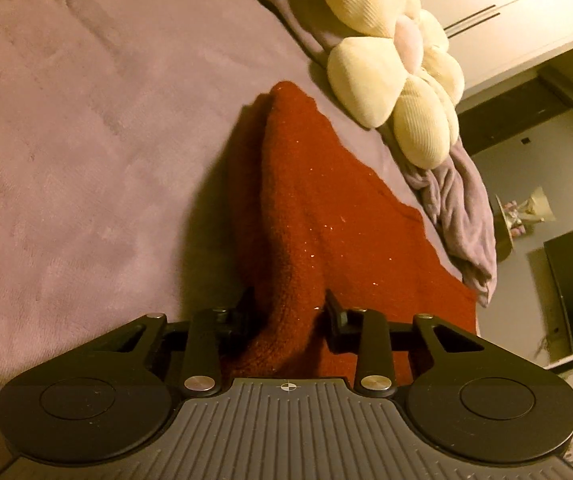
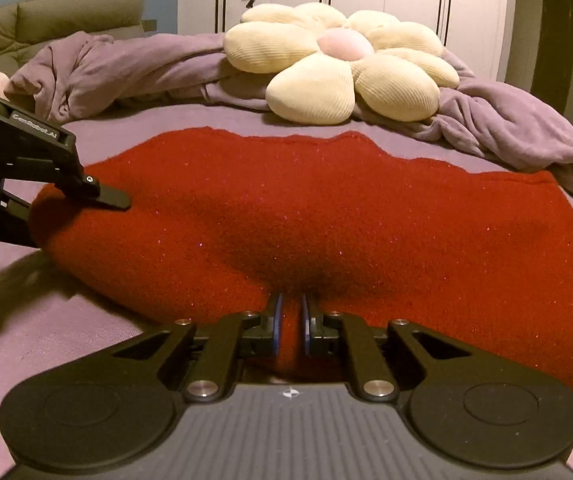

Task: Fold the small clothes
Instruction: 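Grasp the folded edge with the left tool and fold it over again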

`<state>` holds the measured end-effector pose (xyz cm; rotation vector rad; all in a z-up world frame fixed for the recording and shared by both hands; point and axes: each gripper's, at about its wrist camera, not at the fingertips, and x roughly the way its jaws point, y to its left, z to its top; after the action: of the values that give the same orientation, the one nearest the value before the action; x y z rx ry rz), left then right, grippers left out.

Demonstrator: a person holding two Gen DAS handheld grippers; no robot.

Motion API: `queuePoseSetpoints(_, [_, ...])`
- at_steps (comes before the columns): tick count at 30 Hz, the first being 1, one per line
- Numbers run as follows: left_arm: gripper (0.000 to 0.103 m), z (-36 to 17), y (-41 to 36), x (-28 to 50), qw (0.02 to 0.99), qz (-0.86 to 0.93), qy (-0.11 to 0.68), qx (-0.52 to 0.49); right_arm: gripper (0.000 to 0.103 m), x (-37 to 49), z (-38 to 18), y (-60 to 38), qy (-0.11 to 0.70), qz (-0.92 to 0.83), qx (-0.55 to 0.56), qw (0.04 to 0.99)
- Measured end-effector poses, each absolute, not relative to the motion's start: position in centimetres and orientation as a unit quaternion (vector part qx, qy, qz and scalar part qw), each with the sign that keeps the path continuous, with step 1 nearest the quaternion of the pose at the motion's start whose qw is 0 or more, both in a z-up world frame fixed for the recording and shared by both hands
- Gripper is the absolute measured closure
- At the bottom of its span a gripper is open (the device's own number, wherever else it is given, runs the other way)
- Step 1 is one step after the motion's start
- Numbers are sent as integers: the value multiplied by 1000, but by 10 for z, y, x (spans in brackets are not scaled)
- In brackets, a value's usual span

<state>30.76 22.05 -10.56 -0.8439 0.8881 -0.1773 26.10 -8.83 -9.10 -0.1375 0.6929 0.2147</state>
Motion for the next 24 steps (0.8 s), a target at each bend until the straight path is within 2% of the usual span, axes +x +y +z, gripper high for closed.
queuePoseSetpoints(4, [58,-114,219,308,806,-77,420,-409,94,263,-92,-90,343,108,-71,930])
queuePoseSetpoints(6, [66,-112,220,306,808,-74,415,-413,94,262,-92,-92,345,113,-73,929])
queuePoseSetpoints(9, [72,-99,214,303,825,-82,402,-388,94,262,-89,-95,344,119,-68,929])
queuePoseSetpoints(14, [74,-61,197,299,850,-123,364,-359,98,252,-73,-113,327,117,-39,937])
queuePoseSetpoints(20, [75,-15,109,301,874,-204,331,-290,97,235,-55,-162,295,57,2,954])
queuePoseSetpoints(24, [74,-27,31,305,884,-224,351,-211,97,233,-52,-197,290,20,29,956])
